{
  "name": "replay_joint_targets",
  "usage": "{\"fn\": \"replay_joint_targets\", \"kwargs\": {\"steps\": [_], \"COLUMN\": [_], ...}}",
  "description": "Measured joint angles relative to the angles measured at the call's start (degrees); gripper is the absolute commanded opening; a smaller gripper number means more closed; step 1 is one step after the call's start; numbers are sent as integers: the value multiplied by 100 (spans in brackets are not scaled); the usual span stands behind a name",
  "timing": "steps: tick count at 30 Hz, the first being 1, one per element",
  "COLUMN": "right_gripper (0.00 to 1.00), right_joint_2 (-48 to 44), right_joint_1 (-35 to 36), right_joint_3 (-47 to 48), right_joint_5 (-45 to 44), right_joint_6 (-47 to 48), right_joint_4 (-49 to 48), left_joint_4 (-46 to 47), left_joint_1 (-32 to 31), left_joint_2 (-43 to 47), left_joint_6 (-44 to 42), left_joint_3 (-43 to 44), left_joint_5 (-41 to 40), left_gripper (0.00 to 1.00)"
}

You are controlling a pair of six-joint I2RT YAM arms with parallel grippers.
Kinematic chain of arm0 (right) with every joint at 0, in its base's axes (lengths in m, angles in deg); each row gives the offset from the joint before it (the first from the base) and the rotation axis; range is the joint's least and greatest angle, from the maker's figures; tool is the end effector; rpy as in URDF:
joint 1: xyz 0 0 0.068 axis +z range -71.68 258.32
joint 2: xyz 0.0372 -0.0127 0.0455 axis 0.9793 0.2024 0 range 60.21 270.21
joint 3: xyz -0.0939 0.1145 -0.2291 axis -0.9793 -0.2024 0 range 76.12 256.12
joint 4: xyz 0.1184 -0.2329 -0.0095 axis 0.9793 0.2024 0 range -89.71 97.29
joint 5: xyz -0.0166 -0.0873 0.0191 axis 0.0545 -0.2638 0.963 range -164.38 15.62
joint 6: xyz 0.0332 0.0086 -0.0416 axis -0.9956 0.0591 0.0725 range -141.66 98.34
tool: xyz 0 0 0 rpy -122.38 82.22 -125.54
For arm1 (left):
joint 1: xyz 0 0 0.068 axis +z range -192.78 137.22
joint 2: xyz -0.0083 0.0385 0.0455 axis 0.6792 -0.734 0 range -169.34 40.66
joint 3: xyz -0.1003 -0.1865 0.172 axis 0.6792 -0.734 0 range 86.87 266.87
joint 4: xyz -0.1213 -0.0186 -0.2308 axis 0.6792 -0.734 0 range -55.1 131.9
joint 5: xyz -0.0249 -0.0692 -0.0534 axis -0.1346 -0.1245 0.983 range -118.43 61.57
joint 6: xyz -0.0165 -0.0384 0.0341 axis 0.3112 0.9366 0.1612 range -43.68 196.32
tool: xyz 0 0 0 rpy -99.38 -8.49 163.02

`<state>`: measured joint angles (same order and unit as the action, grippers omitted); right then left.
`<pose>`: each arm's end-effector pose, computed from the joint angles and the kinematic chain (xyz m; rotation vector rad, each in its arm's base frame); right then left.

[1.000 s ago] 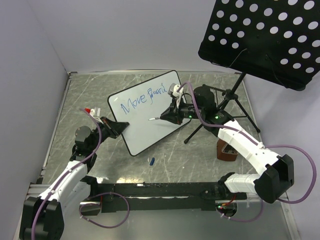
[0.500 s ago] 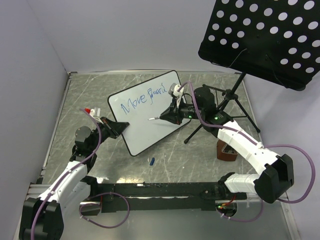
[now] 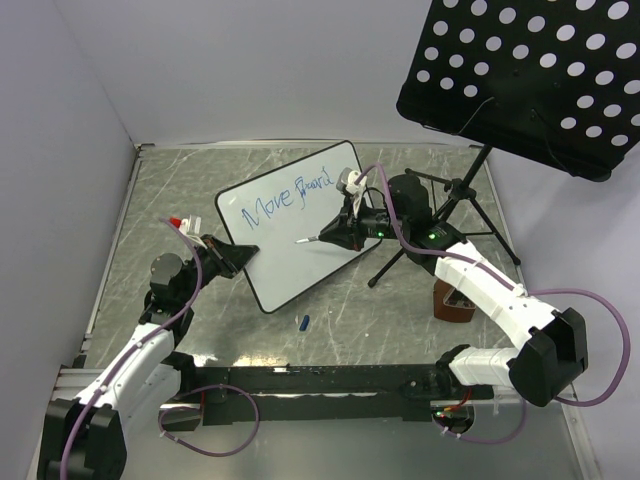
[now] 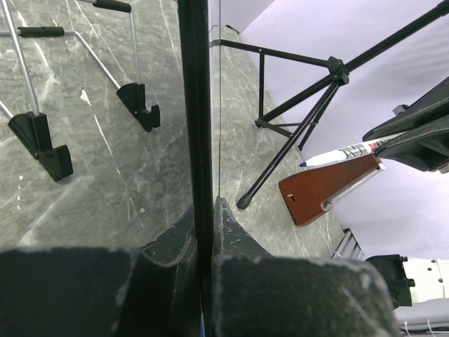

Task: Write a sentence on the whiteboard

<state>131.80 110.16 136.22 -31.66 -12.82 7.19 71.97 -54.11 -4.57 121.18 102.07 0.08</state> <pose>0.2282 0.1701 0.3423 -1.1303 1.5507 0.9733 0.1746 -0.0524 0.2303 -0.0739 1.6912 -1.1408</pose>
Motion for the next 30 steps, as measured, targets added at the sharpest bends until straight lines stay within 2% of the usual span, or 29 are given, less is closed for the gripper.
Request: {"fn": "replay_joint_targets", "kwargs": {"steps": [19,30], "right_gripper": [0,0], "right_joint_2": [31,369], "right_joint_1": [-26,409], "right_joint_3": [-2,-50], "right_joint_5": [-33,-914], "right_joint_6": [-26,-192], "right_joint_4": [-79,-514], "left_joint_4": [-92,-85], "left_joint_1": [-24,-42], "left_joint_2": [48,39], "left_joint_6": [46,87], "left_joint_3": [0,0], "left_joint_5": [-74,-92], "left_gripper": [1,1]}}
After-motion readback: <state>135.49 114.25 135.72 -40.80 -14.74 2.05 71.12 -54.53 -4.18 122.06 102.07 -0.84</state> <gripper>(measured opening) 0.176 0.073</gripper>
